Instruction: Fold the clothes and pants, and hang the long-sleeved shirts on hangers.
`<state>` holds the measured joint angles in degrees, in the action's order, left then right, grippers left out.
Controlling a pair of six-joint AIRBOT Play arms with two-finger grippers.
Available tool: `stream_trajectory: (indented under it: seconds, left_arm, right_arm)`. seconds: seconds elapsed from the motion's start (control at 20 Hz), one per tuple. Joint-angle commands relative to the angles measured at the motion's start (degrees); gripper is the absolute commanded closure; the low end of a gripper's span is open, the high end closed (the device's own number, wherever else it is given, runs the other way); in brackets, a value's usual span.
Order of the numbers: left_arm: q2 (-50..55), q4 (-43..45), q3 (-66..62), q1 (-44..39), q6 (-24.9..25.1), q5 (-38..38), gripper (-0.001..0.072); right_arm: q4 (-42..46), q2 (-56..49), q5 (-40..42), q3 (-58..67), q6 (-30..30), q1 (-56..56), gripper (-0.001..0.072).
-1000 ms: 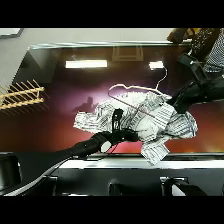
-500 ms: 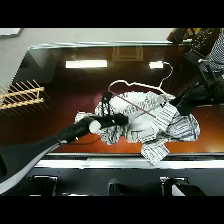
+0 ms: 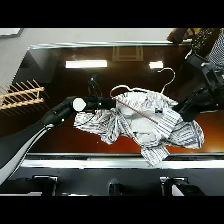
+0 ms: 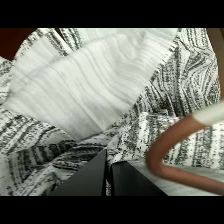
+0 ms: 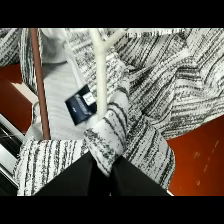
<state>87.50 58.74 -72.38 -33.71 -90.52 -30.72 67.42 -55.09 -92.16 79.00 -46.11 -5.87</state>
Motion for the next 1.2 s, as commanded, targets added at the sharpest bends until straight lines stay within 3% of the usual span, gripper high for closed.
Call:
stream_trajectory:
  seconds: [0.0, 0.5, 0.7, 1.15]
  left_arm:
    - [0.09, 0.00, -0.50, 1.55, 0.76, -0.63, 0.0677]
    - [0.09, -0.02, -1.18, 3.43, 1.84, 1.66, 0.0677]
    - [0.09, -0.02, -4.07, 3.98, 5.16, 1.55, 0.0677]
    - [0.07, 0.42, -9.05, 5.88, 7.63, -1.40, 0.0677]
  right_arm:
    - [1.95, 1.55, -1.25, 0.04, -0.52, 0.00, 0.0679]
    - [4.35, 2.71, -5.44, 0.04, 1.36, 0.00, 0.0679]
    - [6.14, 2.69, -3.13, 0.02, 3.58, 0.00, 0.0679]
    - [8.26, 1.77, -0.66, 0.02, 5.01, 0.00, 0.0679]
